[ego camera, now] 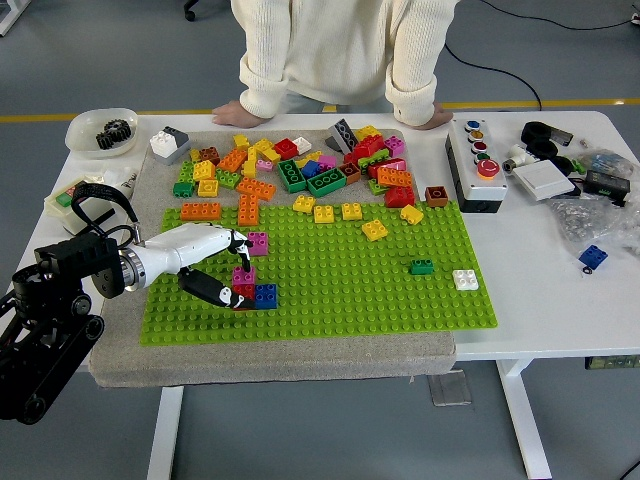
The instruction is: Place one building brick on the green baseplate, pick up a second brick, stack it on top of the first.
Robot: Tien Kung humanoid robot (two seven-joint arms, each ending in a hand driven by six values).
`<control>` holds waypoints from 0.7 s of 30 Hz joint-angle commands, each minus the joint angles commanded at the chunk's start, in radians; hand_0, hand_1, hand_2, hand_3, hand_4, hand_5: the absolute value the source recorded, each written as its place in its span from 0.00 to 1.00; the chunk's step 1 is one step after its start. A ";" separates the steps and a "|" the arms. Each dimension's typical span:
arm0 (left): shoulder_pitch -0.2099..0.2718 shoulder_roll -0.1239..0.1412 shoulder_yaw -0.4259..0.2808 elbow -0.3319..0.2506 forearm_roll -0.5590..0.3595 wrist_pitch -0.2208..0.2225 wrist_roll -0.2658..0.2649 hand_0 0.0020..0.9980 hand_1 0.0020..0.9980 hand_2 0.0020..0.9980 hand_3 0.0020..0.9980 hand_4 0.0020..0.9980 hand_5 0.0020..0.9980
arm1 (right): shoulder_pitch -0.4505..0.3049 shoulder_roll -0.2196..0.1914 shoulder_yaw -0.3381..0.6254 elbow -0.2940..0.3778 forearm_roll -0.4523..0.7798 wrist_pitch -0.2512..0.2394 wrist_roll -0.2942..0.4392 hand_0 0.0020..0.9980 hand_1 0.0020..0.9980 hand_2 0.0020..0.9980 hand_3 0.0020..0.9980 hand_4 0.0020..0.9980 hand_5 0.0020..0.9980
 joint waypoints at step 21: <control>-0.005 0.009 0.012 0.036 0.000 0.020 -0.016 0.94 0.77 0.90 0.60 1.00 0.63 | -0.002 0.003 -0.001 0.000 -0.001 0.000 0.001 0.74 0.64 0.72 0.60 0.83 0.41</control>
